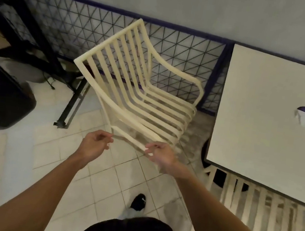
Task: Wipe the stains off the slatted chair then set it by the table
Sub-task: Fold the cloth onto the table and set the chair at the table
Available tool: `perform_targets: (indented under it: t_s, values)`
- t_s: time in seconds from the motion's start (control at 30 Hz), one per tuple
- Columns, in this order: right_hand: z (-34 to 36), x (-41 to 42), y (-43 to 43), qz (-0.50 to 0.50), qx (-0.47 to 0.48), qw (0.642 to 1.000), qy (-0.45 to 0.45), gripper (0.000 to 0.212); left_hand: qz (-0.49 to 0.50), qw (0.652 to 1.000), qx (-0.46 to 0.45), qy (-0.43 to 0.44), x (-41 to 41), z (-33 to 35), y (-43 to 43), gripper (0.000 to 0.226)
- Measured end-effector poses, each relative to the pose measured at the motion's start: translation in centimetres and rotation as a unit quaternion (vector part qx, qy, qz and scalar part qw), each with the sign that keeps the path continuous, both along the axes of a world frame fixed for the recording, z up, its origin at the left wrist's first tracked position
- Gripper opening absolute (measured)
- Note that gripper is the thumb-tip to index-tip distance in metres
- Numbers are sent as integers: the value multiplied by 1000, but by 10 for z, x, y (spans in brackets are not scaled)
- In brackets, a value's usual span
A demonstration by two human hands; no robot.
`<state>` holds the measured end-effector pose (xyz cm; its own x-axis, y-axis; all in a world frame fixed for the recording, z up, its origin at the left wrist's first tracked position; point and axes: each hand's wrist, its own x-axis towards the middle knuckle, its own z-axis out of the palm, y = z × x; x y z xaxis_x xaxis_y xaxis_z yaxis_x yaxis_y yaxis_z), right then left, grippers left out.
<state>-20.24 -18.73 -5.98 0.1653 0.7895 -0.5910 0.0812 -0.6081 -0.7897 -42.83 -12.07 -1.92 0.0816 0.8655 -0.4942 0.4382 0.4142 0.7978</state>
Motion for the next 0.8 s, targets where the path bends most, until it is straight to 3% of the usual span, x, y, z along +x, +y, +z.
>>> perform_targets:
  t_s: [0.33,0.6,0.8]
  values:
    - [-19,-5,117,-66,-94,992,44,17,23,998,-64,-2,-9,-17,153,13]
    - [-71,-33,171,-232,-158,951,128,22,-4,986,-168,6,-11,-66,263,10]
    - [-110,-71,196,-391,-197,871,222,28,3,958,-288,5,-12,-103,336,53]
